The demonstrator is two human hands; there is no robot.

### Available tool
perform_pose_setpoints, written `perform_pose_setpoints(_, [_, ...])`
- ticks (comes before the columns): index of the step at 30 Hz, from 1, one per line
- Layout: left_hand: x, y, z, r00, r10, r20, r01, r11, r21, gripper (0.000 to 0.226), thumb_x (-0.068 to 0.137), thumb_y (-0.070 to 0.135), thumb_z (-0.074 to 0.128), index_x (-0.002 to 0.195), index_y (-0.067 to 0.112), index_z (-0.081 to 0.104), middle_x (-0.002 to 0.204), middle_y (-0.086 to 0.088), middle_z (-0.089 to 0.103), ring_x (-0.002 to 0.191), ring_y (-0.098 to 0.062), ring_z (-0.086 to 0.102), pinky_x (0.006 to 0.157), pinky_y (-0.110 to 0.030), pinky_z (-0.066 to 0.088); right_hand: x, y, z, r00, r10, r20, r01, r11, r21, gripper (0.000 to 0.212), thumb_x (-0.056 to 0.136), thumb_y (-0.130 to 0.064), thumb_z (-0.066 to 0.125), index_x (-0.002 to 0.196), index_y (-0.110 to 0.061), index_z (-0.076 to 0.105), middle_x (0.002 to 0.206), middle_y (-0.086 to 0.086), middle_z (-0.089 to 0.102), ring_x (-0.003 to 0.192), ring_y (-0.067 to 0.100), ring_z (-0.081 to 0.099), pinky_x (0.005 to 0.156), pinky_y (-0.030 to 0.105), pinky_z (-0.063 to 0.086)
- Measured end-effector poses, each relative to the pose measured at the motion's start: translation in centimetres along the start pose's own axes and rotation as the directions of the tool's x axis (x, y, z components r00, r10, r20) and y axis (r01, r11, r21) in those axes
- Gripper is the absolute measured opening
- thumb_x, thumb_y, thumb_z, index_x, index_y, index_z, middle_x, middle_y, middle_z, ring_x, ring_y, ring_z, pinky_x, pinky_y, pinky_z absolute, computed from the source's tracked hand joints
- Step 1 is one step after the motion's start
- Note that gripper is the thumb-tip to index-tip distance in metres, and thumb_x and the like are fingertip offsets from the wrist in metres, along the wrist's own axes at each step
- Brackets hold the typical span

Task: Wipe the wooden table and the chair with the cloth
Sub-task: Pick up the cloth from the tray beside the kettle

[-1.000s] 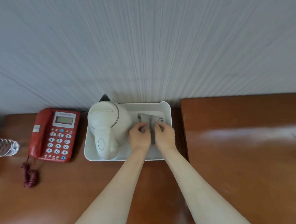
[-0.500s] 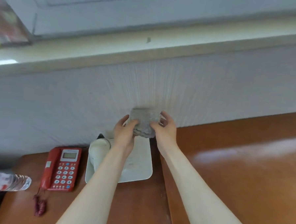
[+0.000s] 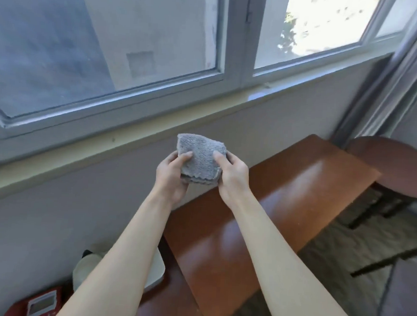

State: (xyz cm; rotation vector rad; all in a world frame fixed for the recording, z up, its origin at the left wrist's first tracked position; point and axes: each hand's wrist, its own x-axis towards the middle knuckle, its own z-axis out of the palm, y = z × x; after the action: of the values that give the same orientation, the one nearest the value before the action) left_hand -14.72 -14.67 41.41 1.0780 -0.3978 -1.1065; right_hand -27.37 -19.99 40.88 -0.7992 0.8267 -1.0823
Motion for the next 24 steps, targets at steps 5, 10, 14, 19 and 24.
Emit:
perform_pose_setpoints(5, [-2.5, -0.6, 9.0, 0.985, -0.036, 0.171, 0.034, 0.999, 0.016, 0.033, 0.094, 0.003, 0.064, 0.126, -0.004, 0.064, 0.108, -0.021, 0.07, 0.092, -0.036, 0.07, 0.082, -0.049, 0.056, -2.8, -7.6, -5.2, 0.994, -0.034, -0.103, 0.036, 0.999, 0.022, 0.032, 0.094, -0.013, 0.07, 0.117, 0.009, 0.066, 0.117, 0.028, 0.071, 0.112, 0.043, 0.068, 0.1, 0.06, 0.053])
perform_pose_setpoints(10, [-4.0, -3.1, 17.0, 0.951, -0.077, 0.298, 0.061, 0.996, 0.063, 0.029, 0.094, 0.003, 0.063, 0.122, -0.002, 0.065, 0.101, -0.021, 0.072, 0.099, -0.041, 0.067, 0.091, -0.06, 0.053, -4.4, -13.1, -11.1, 0.972, -0.122, -0.202, 0.125, 0.992, 0.004, 0.013, 0.091, -0.006, 0.071, 0.103, 0.0, 0.071, 0.11, 0.024, 0.074, 0.1, 0.037, 0.072, 0.091, 0.048, 0.059])
perform_pose_setpoints(14, [-4.0, -6.3, 22.5, 0.935, -0.113, 0.337, 0.086, 0.992, 0.095, 0.017, 0.093, 0.001, 0.064, 0.109, 0.004, 0.07, 0.106, -0.023, 0.07, 0.101, -0.04, 0.066, 0.101, -0.065, 0.047, -4.0, -15.6, -16.1, 0.94, -0.178, -0.292, 0.179, 0.984, -0.024, 0.01, 0.091, -0.002, 0.07, 0.101, -0.002, 0.071, 0.108, 0.024, 0.073, 0.092, 0.033, 0.072, 0.08, 0.041, 0.062])
perform_pose_setpoints(19, [-2.4, -11.0, 27.9, 0.925, -0.135, 0.356, 0.084, 0.985, 0.154, 0.02, 0.091, 0.002, 0.069, 0.11, 0.003, 0.071, 0.104, -0.021, 0.074, 0.094, -0.035, 0.071, 0.084, -0.055, 0.059, -1.7, -17.6, -22.8, 0.903, -0.195, -0.383, 0.186, 0.981, -0.059, 0.01, 0.09, -0.003, 0.071, 0.1, -0.005, 0.072, 0.111, 0.025, 0.073, 0.106, 0.04, 0.071, 0.094, 0.053, 0.058])
perform_pose_setpoints(24, [0.5, -15.7, 32.6, 0.932, -0.14, 0.335, 0.053, 0.965, 0.257, 0.023, 0.088, 0.005, 0.075, 0.111, 0.004, 0.073, 0.103, -0.015, 0.077, 0.093, -0.03, 0.074, 0.081, -0.05, 0.061, 2.5, -19.4, -29.9, 0.891, -0.187, -0.414, 0.168, 0.982, -0.083, 0.012, 0.088, -0.004, 0.074, 0.1, -0.006, 0.073, 0.108, 0.022, 0.075, 0.104, 0.04, 0.072, 0.093, 0.054, 0.058])
